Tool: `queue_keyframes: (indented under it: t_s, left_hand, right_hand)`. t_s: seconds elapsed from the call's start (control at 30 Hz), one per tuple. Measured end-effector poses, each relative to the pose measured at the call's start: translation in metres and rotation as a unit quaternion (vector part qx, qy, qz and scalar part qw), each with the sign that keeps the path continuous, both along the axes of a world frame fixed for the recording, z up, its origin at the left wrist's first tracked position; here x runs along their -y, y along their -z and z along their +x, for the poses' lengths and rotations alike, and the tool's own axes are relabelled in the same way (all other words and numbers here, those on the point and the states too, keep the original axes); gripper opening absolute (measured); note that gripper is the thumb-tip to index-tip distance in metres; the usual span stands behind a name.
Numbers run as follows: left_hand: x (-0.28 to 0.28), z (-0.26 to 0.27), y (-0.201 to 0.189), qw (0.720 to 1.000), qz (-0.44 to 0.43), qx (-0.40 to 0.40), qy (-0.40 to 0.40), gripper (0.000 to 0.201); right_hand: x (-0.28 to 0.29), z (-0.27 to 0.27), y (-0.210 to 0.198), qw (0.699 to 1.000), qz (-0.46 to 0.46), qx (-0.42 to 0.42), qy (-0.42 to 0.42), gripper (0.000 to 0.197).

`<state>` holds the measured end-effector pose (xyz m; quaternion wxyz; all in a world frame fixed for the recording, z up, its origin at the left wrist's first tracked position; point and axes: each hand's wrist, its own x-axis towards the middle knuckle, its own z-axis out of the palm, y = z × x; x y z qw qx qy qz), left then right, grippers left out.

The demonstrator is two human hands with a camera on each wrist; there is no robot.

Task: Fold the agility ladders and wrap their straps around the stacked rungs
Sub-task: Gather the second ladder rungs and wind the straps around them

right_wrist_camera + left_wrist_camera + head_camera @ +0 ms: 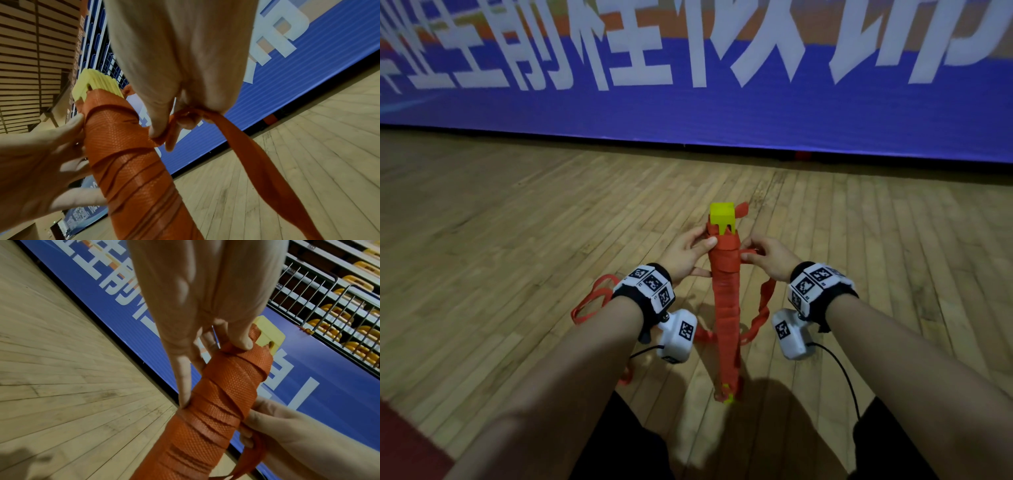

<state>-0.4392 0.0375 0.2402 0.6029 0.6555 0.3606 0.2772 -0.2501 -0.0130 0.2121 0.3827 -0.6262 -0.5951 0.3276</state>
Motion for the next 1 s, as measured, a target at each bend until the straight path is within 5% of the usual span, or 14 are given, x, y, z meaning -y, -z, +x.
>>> queue_keyframes:
  t_s: [0.3, 0.67, 1.0]
  left_hand:
    - [0.003, -0.012, -0.001, 0.999, -0.044, -0.001, 0.031, 0.045]
    - [0.017, 0.003, 0.008, 0.991, 0.02, -0.007, -0.136, 0.065]
    - [0.005, -0.011, 0.002, 0.993, 0.019, -0.035, -0.111, 0.041]
  right_hand:
    - [0.003, -0.008, 0.003, 0.998, -0.03, -0.058, -0.005, 0.021]
    - [0.006, -0.019, 0.001, 0.998, -0.019, -0.046, 0.023, 0.021]
    - [0.007, -0.019, -0.004, 0.998, -0.062, -0.034, -0.004, 0.013]
